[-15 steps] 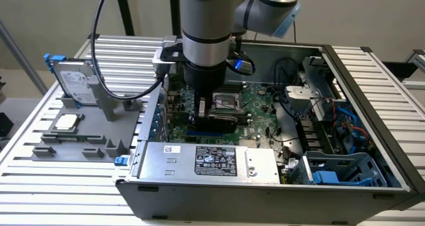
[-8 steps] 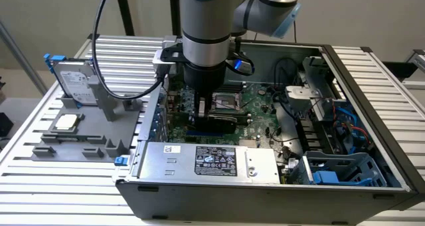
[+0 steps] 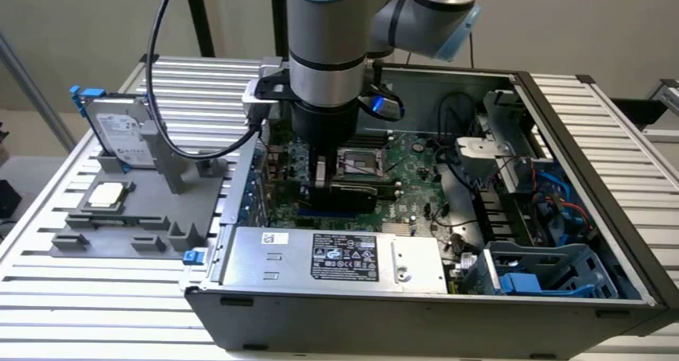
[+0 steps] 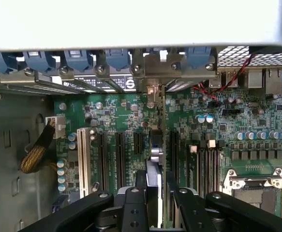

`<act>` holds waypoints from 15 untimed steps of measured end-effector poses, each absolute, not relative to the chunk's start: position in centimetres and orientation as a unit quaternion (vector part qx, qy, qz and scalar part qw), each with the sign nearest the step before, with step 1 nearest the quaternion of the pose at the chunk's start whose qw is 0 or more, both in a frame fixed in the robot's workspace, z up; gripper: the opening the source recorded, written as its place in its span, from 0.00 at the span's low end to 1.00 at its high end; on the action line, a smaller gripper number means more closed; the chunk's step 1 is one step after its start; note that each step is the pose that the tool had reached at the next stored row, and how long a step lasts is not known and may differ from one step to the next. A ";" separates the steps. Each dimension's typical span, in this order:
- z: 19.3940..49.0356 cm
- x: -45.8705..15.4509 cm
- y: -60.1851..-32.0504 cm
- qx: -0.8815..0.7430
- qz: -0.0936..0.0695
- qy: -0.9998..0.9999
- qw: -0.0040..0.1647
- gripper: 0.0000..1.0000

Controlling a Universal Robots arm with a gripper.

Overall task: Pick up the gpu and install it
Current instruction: 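Insert the gpu into the slot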

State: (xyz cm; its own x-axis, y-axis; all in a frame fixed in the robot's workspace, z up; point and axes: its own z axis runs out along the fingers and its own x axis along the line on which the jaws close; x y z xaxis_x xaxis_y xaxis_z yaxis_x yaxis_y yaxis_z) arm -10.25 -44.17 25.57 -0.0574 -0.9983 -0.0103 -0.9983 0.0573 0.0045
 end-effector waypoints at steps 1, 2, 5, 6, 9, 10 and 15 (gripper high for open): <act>25.5 -10.3 -44.2 -0.687 0.005 0.727 0.002 0.00; 25.5 -10.3 -44.2 -0.687 0.005 0.727 0.002 0.00; 25.5 -10.3 -44.2 -0.687 0.004 0.727 0.001 0.00; 25.4 -10.3 -44.1 -0.687 0.004 0.727 0.001 0.00; 25.4 -10.3 -44.1 -0.687 0.004 0.727 0.001 0.00; 25.4 -10.3 -44.0 -0.687 0.004 0.727 0.001 0.00; 25.4 -10.3 -44.0 -0.687 0.004 0.727 0.002 0.00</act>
State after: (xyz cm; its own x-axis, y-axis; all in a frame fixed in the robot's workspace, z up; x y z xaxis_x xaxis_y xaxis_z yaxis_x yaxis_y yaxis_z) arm -10.28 -44.00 25.42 -0.0570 -0.9983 -0.0082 -0.9984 0.0570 0.0043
